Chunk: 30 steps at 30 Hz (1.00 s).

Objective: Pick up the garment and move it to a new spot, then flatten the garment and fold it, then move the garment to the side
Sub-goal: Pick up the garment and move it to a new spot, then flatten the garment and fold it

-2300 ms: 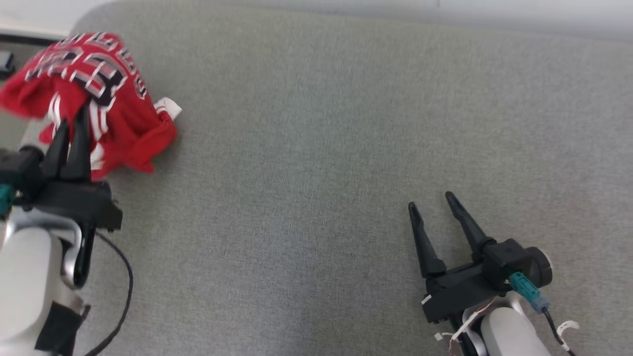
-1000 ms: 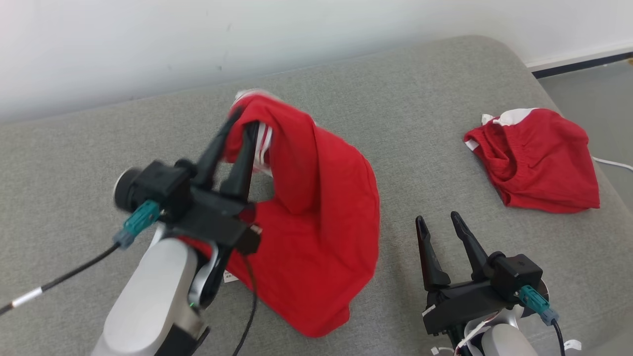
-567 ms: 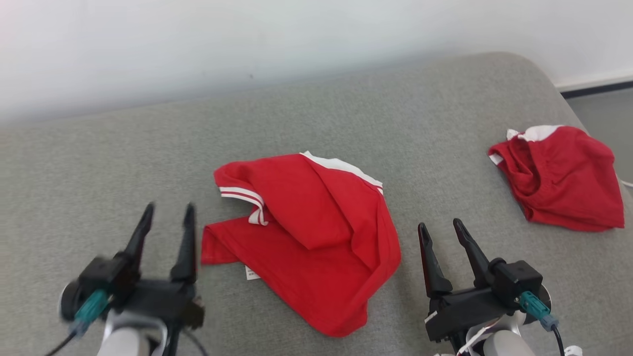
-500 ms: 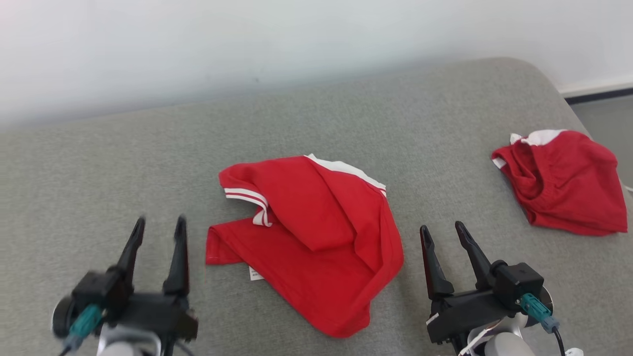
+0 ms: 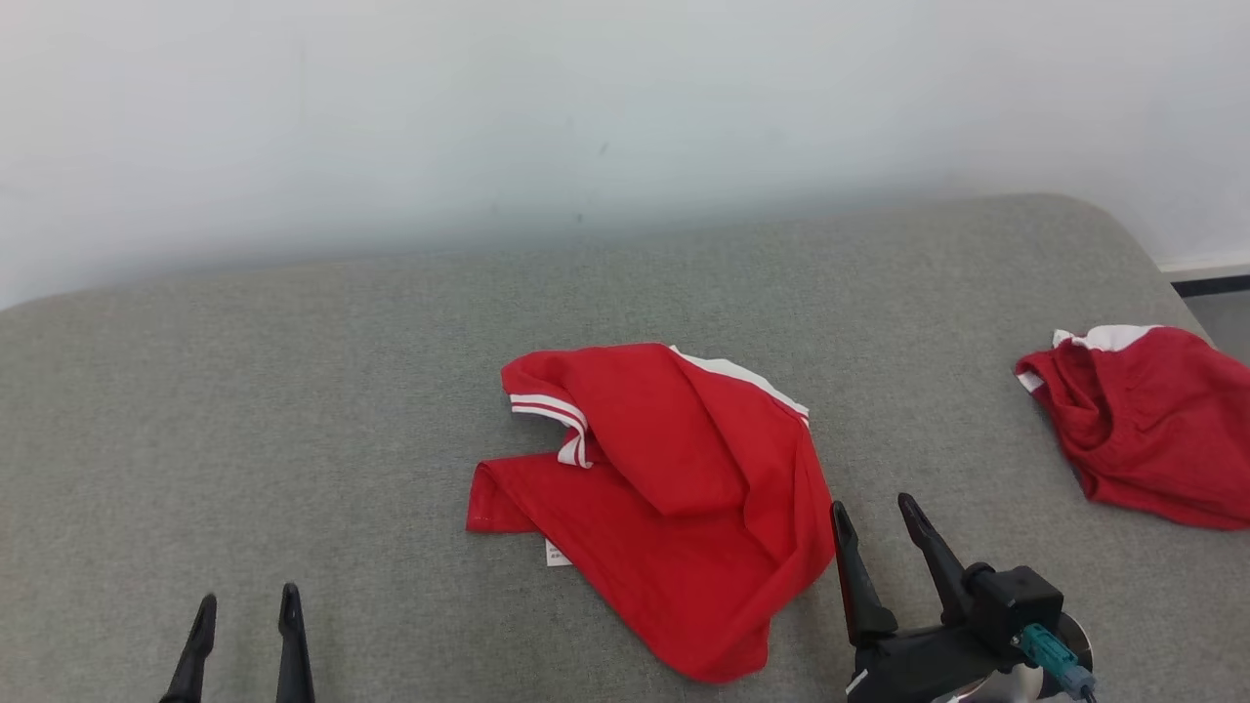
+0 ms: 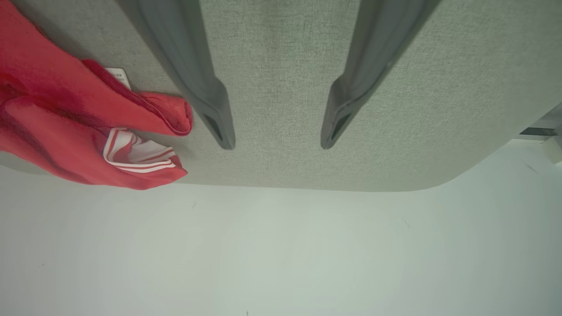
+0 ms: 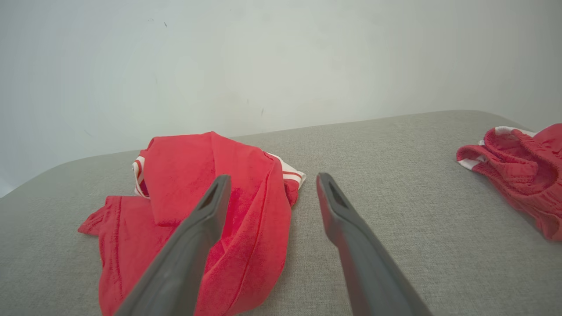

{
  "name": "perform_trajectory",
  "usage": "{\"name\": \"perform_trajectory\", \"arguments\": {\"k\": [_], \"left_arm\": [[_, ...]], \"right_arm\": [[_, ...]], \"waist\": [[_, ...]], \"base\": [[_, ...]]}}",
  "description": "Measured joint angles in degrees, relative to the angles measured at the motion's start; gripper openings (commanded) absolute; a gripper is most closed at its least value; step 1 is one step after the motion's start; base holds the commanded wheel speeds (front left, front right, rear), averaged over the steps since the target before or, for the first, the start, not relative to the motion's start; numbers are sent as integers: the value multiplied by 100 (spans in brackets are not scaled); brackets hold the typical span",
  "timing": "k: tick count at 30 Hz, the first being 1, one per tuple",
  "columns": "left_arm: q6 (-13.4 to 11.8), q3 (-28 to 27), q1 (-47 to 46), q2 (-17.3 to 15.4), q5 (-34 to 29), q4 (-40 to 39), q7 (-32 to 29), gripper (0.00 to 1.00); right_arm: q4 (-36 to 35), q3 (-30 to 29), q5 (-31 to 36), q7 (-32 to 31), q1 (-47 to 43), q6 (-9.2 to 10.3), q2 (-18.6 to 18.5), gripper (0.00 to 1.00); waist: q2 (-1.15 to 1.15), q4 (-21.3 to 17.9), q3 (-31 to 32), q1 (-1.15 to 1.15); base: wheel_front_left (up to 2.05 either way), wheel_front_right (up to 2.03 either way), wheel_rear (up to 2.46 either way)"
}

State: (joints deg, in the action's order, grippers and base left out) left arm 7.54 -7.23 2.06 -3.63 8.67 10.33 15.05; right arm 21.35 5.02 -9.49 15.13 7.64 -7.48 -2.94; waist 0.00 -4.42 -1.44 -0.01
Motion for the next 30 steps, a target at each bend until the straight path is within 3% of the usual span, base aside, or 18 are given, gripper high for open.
{"name": "perform_trajectory", "arguments": {"k": [10, 21, 30], "left_arm": [[0, -7, 514, 62, -245, -24, 0, 100], [0, 207, 501, 67, -142, -7, 0, 100], [-1, 582, 302, 69, 35, 158, 0, 100]], "right_arm": [[167, -21, 103, 0, -173, 0, 0, 100], [293, -20, 213, 0, -183, 0, -1, 100], [801, 137, 32, 0, -138, 0, 1, 100]], "waist": [[0, 218, 186, 0], [0, 245, 100, 0], [1, 377, -184, 1]], "base": [[0, 0, 0], [0, 0, 0], [0, 0, 0]]}}
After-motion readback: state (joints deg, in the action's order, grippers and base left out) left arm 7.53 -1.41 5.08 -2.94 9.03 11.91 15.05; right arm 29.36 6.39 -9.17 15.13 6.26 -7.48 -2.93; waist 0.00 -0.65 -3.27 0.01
